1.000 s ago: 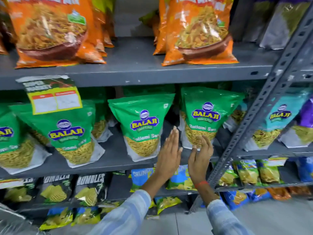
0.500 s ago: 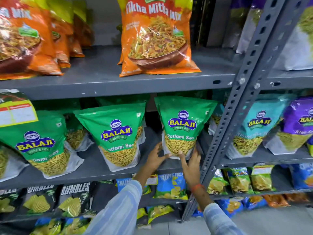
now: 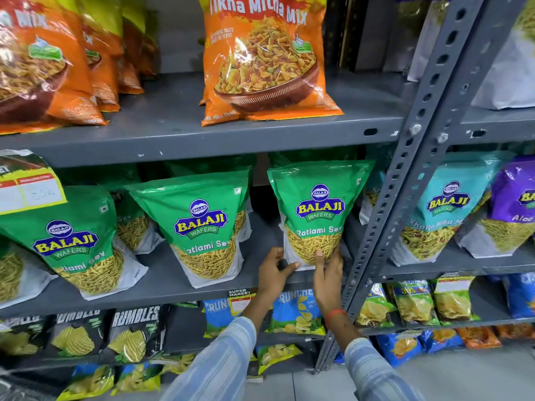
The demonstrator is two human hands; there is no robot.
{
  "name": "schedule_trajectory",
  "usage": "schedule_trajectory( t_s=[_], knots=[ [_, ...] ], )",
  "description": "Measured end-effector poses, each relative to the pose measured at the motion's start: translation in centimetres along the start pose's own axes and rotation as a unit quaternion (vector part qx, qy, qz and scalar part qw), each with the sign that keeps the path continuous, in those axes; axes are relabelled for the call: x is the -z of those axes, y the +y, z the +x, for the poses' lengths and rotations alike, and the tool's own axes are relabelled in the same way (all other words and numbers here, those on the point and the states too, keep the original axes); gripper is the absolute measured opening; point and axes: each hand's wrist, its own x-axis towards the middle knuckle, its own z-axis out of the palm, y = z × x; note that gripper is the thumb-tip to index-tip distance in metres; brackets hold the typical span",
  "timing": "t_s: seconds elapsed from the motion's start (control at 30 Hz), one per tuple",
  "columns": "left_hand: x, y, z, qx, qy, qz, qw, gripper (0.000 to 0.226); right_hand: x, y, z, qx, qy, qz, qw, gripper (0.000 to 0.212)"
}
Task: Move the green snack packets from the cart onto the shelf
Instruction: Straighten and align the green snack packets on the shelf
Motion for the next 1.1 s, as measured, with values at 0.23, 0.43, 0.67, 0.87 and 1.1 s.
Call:
schedule_trajectory(
  t_s=[0.23,0.43,0.67,0.87,1.1],
  knots=[
    [-0.16,-0.27,0.06,0.011,0.010,0.007,1.000,0.038,0.08,-0.07,-0.12,0.010,0.004,0.007,1.000,0.060],
    [0.27,0.06,0.21,0.032,-0.005,0.000,0.999,0.044,-0.22,0.10,-0.12,-0.002,0.010,0.007,1.000,0.064],
    [0.46,0.04,-0.01,0.033,-0.017,0.010,0.999,0.048,-0.37,0.22,-0.37,-0.025,0.035,0.016,0.999,0.053],
    [0.21,-0.07,0.14,0.038,-0.024,0.014,0.999,0.052,-0.36,0.13,-0.59,-0.044,0.043,0.023,0.998,0.062],
    [0.20,0.13,0.11,0.046,-0.028,0.007,0.999,0.052,-0.25,-0.46,-0.68,-0.048,0.037,0.033,0.998,0.062]
  ],
)
